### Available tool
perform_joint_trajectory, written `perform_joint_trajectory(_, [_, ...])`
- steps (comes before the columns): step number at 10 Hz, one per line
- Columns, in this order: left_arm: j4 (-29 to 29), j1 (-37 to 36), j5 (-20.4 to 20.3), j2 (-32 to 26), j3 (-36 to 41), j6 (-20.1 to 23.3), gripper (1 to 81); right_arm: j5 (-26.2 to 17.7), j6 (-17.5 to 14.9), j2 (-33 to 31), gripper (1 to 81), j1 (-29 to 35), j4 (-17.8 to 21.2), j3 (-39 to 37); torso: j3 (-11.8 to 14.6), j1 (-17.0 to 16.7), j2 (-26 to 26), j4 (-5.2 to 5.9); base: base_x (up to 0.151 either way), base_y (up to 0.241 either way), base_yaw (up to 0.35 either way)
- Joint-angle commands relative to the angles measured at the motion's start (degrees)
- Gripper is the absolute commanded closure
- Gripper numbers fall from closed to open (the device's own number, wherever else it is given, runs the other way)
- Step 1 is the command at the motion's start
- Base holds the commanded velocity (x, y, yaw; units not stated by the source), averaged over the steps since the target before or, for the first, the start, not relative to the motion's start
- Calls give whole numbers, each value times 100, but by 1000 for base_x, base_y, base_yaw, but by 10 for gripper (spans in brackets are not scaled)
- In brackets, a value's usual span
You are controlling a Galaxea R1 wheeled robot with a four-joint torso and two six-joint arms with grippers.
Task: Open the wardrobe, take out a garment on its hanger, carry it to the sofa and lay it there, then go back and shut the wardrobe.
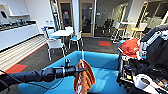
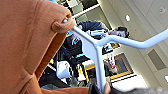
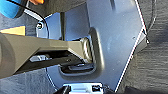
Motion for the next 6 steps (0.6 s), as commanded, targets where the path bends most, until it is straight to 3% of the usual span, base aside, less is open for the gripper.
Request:
perform_joint_trajectory(1, [137, -933, -562, -28, 211, 55, 811, -274, 9, -58, 10, 64, -44, -31, 0, 0, 0, 0, 68, 0, 0])
perform_joint_trajectory(6, [137, -925, -562, -37, 229, 55, 811, -274, 9, -58, 10, 72, -53, -39, -2, -5, 0, 0, 83, 0, 0])
